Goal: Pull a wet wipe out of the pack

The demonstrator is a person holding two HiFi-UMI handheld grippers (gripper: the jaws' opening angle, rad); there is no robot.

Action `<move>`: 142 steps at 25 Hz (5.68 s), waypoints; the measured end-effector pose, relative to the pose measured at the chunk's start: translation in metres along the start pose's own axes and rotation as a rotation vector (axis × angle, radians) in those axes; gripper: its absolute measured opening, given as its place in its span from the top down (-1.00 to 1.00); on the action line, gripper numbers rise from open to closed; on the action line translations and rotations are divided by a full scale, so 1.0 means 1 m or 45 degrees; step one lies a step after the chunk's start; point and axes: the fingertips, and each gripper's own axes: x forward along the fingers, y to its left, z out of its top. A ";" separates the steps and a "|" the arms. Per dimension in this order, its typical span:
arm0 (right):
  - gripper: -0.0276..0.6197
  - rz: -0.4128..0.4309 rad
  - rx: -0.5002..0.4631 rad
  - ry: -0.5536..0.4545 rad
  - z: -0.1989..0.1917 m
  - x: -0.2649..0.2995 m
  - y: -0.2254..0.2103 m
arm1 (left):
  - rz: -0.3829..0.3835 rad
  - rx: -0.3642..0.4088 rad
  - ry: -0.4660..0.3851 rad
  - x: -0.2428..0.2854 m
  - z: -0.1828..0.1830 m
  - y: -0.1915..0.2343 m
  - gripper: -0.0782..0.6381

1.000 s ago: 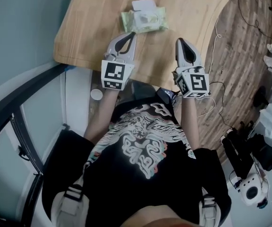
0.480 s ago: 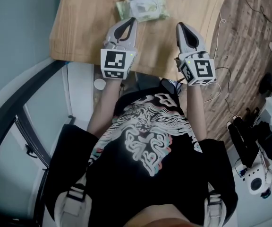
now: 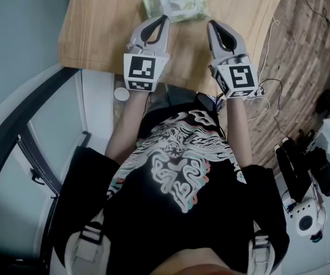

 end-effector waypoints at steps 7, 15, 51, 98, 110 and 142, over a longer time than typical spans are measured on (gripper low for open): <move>0.91 0.066 -0.130 0.055 -0.003 0.024 0.015 | -0.005 0.023 0.016 0.012 -0.005 0.000 0.81; 0.91 0.098 -0.198 0.107 -0.008 0.042 0.018 | -0.016 0.077 0.049 0.022 -0.006 0.000 0.78; 0.70 0.278 -0.457 0.402 -0.009 0.088 0.033 | 0.032 0.073 0.104 0.032 0.005 0.006 0.76; 0.91 0.333 -0.460 0.476 -0.013 0.105 0.032 | 0.038 0.023 0.101 0.033 -0.003 0.020 0.76; 0.92 0.325 -0.377 0.407 -0.011 0.102 0.033 | 0.037 0.027 0.101 0.031 -0.003 0.022 0.76; 0.92 0.182 -0.158 0.189 0.003 0.086 0.026 | 0.084 0.062 0.111 0.025 -0.005 0.028 0.82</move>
